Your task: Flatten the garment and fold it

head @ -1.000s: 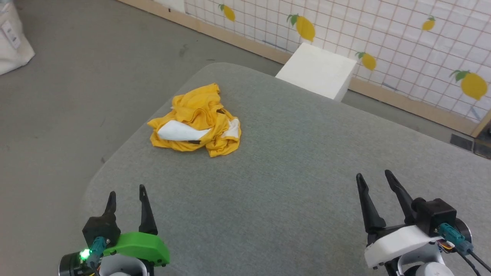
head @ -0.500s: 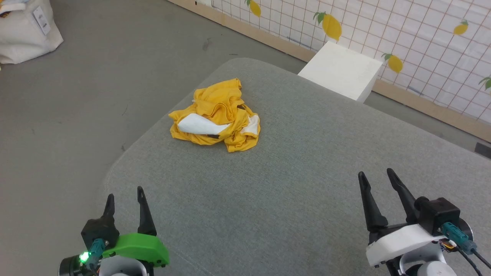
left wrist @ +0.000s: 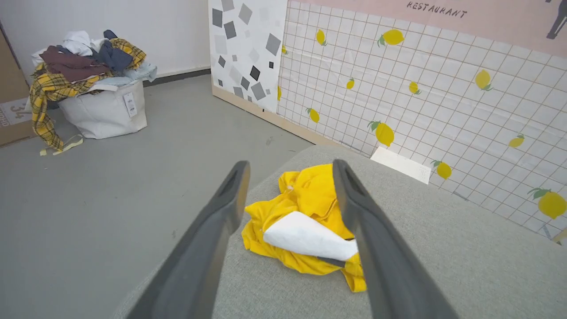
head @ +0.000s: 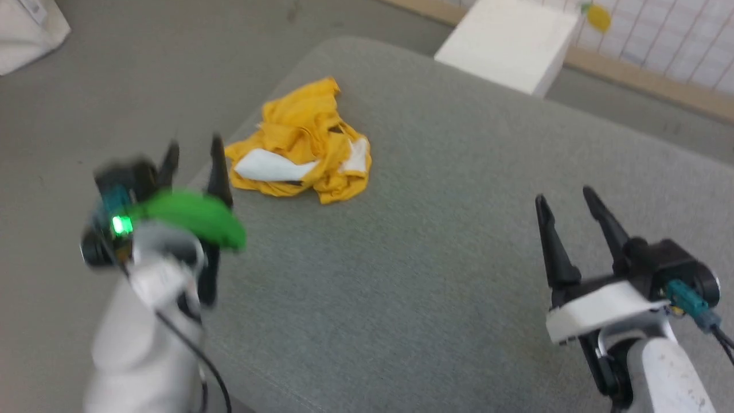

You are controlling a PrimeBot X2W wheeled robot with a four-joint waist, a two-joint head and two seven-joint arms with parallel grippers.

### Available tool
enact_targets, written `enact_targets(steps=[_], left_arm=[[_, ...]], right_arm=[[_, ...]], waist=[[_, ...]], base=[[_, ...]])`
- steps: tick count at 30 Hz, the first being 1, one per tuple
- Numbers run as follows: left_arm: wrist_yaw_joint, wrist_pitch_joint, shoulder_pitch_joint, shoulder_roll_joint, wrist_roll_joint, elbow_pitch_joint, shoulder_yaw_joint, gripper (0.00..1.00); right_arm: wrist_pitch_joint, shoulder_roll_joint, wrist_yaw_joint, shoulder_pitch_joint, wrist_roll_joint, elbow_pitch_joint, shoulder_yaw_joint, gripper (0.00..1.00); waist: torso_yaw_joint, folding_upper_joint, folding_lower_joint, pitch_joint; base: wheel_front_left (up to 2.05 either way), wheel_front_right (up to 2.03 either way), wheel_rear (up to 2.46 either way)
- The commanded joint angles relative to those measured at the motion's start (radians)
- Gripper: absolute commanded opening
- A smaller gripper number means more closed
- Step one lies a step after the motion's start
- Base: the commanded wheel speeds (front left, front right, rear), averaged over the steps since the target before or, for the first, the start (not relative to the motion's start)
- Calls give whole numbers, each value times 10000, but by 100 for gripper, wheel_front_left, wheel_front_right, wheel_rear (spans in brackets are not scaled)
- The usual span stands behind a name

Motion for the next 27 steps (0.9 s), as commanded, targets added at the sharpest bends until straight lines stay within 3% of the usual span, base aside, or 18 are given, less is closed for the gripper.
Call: enact_targets(steps=[1, 7, 13, 18, 27], left_arm=[[-213, 359, -704, 233, -145, 307, -1, 100], [-1053, 2135, -2747, 1346, -408, 1484, -15, 100], [-1423, 4309, -3333, 2394, -928, 2185, 182, 100], [-1033, 5782, -2921, 2874, -1438, 2500, 595, 100], [44, 8019, -1222, 2864, -2220, 2655, 996, 100]], right_arm=[[49, -10, -17, -269, -105, -103, 23, 100], [73, -10, -17, -971, -316, -339, 225, 100], [-271, -10, -17, -1553, -202, -421, 194, 100], [-465, -10, -17, -1623, -109, -288, 158, 100], [-919, -10, -17, -1741, 278, 211, 270, 100]], waist=[[-1252, 0, -1, 1795], [-2560, 0, -1, 3365], [-3746, 0, -1, 4365], [-4322, 0, -1, 4753], [-4794, 0, -1, 4492]], base=[[0, 0, 0], [0, 0, 0], [0, 0, 0], [0, 0, 0], [0, 0, 0]])
